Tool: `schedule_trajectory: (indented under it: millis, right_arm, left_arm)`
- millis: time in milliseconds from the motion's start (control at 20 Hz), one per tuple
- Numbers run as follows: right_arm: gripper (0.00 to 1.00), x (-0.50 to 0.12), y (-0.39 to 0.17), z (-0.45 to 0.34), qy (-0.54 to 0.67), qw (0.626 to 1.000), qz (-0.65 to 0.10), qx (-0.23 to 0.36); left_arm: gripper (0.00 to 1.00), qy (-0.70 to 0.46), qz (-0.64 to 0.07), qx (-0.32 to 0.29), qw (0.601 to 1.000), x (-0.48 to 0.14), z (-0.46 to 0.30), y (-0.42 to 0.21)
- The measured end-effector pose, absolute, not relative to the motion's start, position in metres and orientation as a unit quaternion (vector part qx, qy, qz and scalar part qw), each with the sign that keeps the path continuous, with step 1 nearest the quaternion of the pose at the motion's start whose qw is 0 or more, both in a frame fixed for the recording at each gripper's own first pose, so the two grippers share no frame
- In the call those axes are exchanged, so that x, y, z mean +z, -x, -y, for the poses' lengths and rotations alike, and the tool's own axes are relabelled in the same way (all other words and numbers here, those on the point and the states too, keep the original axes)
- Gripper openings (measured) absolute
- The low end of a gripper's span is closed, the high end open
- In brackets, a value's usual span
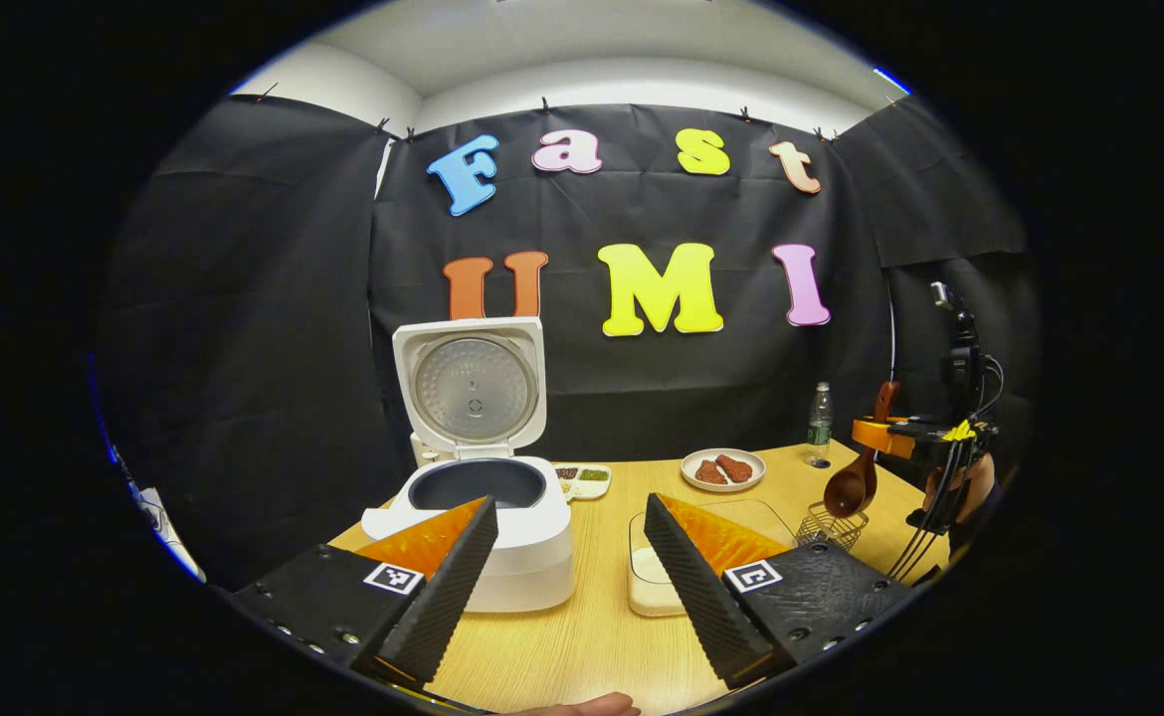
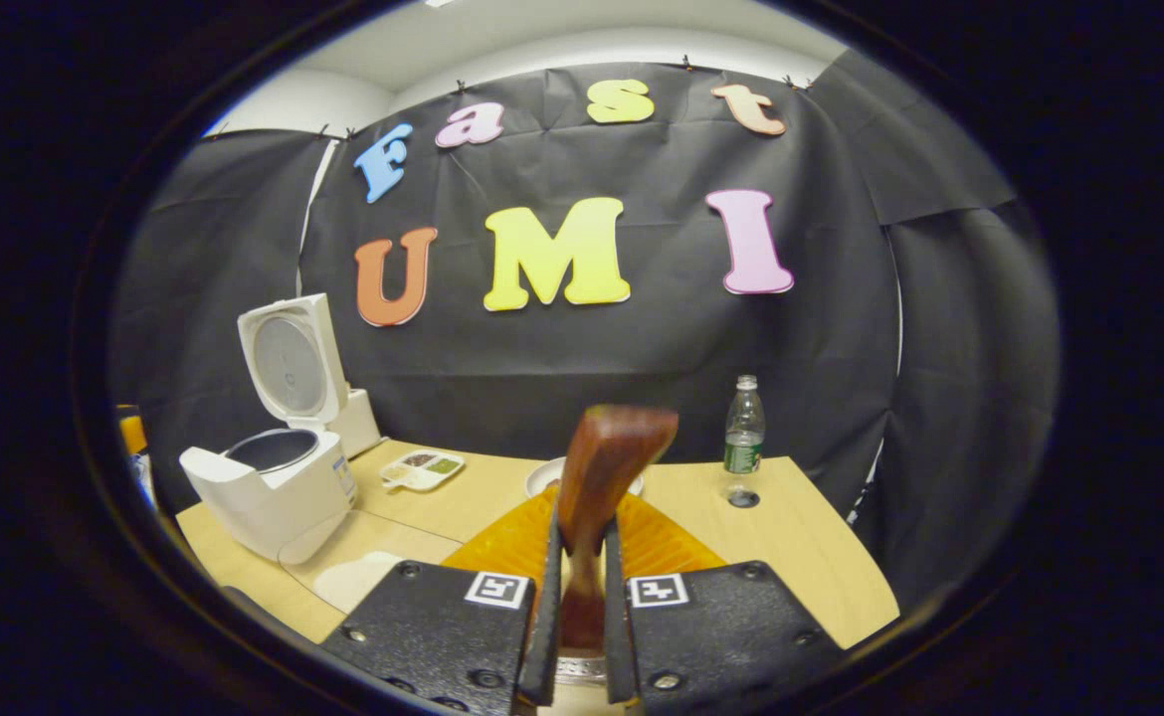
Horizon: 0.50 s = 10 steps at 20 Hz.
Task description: Close the left gripper, press the button to open the rice cooker; take a wooden spoon from the chopstick holder with the right hand, scoop a spoonful of rice and pour it into the rice cooker, then put the wooden spoon back into the chopstick holder.
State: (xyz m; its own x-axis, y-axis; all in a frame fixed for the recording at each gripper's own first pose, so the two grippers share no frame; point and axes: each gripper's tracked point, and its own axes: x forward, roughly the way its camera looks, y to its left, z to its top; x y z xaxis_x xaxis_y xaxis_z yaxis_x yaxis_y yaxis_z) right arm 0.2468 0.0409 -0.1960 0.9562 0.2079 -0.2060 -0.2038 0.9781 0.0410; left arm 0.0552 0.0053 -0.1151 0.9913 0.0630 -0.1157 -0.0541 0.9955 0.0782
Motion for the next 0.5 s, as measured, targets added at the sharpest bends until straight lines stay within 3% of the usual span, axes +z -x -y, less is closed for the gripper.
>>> schedule_trajectory:
  millis: [100, 200, 350, 500]
  right_arm:
    - [0.49, -0.186, -0.248, -0.026, -0.010, 0.994, -0.080, 0.078]
    - [0.65, -0.165, -0.244, -0.013, 0.007, 0.998, -0.047, 0.046]
    - [0.96, -0.144, -0.221, -0.011, 0.031, 0.999, -0.026, 0.030]
    - [1.00, -0.127, -0.199, -0.013, 0.042, 0.999, -0.015, 0.025]
  left_arm:
    - [0.95, -0.039, -0.056, 0.035, 0.997, -0.111, -0.010, -0.058]
    - [0.95, -0.034, -0.056, 0.035, 0.997, -0.110, -0.010, -0.060]
    - [0.95, -0.033, -0.051, 0.042, 0.997, -0.105, -0.020, -0.065]
    - [0.95, -0.024, -0.051, 0.048, 0.997, -0.096, -0.033, -0.074]
